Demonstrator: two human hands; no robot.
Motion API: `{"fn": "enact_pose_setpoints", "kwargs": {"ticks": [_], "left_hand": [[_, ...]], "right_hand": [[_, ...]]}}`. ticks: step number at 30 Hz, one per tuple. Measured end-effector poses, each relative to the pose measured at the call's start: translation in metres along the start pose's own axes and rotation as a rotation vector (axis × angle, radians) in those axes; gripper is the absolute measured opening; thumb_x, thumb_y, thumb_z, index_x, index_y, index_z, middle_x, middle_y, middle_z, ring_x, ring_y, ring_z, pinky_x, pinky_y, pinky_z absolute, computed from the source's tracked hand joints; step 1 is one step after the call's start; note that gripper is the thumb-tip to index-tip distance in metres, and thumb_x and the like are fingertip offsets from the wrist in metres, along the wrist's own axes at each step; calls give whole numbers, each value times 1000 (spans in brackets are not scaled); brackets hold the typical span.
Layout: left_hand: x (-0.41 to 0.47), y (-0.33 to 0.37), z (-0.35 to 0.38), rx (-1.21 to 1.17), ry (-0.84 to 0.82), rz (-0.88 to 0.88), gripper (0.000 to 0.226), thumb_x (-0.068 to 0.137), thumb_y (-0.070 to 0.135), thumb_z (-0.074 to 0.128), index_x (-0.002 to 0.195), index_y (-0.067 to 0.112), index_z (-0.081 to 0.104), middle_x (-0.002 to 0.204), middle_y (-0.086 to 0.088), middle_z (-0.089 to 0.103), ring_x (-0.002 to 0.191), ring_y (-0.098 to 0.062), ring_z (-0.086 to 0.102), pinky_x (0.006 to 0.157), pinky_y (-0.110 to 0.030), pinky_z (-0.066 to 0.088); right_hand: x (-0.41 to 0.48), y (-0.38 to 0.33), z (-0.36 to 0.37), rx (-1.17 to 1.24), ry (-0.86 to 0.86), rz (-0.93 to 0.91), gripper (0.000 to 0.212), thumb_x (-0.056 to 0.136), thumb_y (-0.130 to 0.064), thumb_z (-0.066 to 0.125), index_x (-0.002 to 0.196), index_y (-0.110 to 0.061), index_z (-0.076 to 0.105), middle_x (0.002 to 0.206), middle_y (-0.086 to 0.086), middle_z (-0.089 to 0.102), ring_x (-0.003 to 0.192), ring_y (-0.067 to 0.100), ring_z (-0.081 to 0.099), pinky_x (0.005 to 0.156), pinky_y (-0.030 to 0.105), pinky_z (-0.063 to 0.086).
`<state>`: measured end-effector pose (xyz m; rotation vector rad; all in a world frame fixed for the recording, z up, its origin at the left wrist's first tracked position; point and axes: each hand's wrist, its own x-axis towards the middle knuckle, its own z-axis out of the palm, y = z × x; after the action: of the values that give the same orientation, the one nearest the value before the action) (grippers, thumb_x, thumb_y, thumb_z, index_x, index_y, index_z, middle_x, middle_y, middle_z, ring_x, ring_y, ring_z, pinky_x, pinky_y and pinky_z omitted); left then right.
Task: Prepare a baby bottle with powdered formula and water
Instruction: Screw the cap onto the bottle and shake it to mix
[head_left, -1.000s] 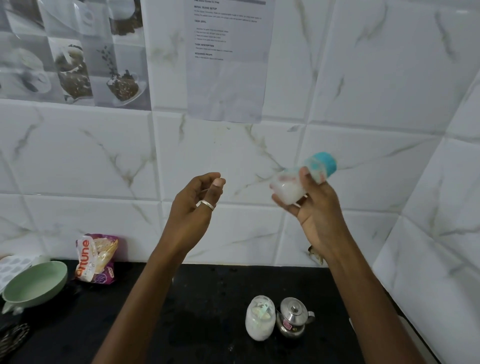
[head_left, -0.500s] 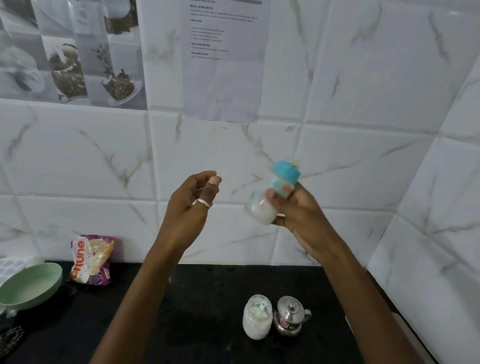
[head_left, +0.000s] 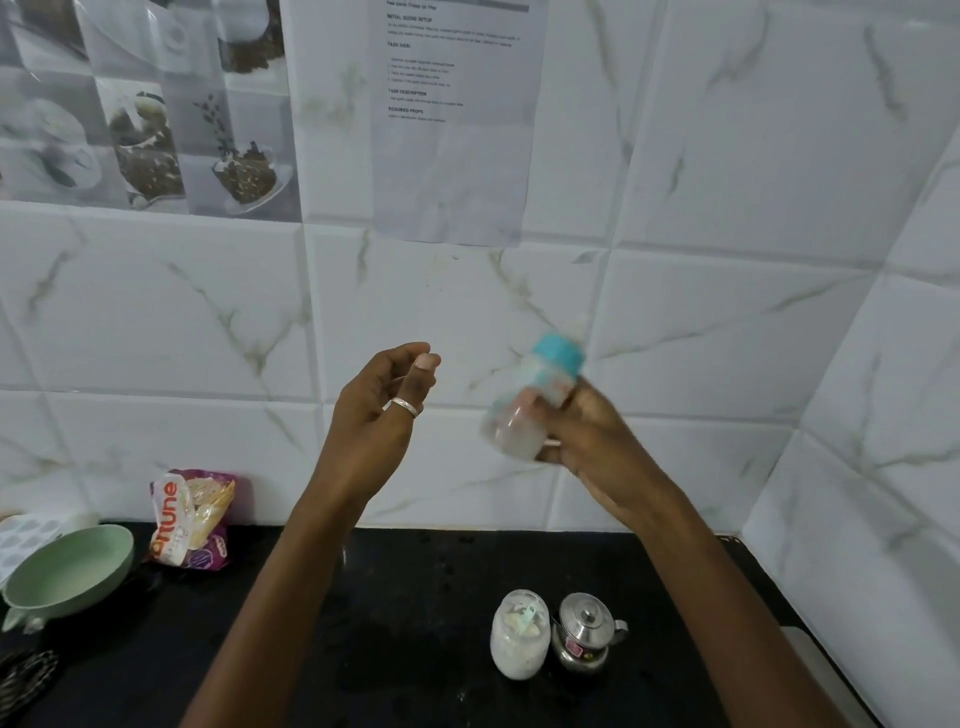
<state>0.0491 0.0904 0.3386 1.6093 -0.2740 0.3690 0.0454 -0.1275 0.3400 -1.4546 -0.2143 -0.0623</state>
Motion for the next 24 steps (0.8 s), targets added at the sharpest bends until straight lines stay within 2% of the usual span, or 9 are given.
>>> {"fn": "enact_pose_setpoints", "kwargs": {"ticks": [2,6,10,11,14,15,19,23,24], "left_hand": [[0,1,0,-12,6,1,47,87,63,54,124,35,66,121,17,73,114,-5,69,103,-39,57],[-2,-2,-5,-16,8,-2,46,87,63,55,123,36,66,120,18,73,113,-3,69,103,-39,56],[-1,-2,-6,-26,26,-3,42,90,61,55,122,37,67,116,20,74,114,-5,69,103,-40,56],[-1,-2,-5,-27,24,-1,41,91,60,54,122,37,67,116,21,74,114,-5,69,103,-40,56],[-2,-3,-3,-24,7,2,41,91,60,54,122,37,66,117,22,74,115,-5,69,102,-38,56],[-2,-4,-3,-24,7,-1,41,91,60,54,122,37,66,118,21,74,115,-5,69,102,-38,56],[-1,-5,-3,-26,13,-9,39,91,59,54,121,38,67,116,23,74,113,-6,70,102,-38,56],[-3,-7,-1,-26,2,-11,40,90,60,55,121,38,66,118,22,73,115,-4,69,101,-36,56],[-3,-8,-1,-22,1,-11,40,90,61,54,122,38,66,118,22,73,115,-4,69,101,-36,56]], "right_hand": [[-1,1,-2,-42,-33,-5,54,85,-34,75,133,-18,55,127,11,68,118,26,68,89,42,61],[7,-1,-10,411,190,-108,55,84,-31,71,133,-12,53,125,14,69,116,33,70,88,49,61],[1,13,-10,-83,-6,29,51,81,-37,74,127,-20,57,127,10,68,121,27,67,90,43,61],[1,14,-11,-78,1,26,55,81,-37,76,129,-20,57,129,11,67,120,26,68,89,43,61],[7,14,-16,335,153,-59,65,82,-35,78,138,-12,53,132,16,66,119,34,68,88,50,60],[8,13,-16,355,165,-71,63,84,-33,76,138,-12,52,131,15,66,119,34,68,88,50,60],[-1,15,-14,-56,-30,27,50,85,-33,76,130,-21,57,126,9,68,116,23,70,89,43,61],[2,7,-17,359,124,-47,58,90,-30,74,139,-11,52,130,17,66,116,33,69,89,50,60],[3,6,-17,325,129,-46,60,88,-31,72,140,-11,51,132,18,66,117,33,69,90,50,60]]}}
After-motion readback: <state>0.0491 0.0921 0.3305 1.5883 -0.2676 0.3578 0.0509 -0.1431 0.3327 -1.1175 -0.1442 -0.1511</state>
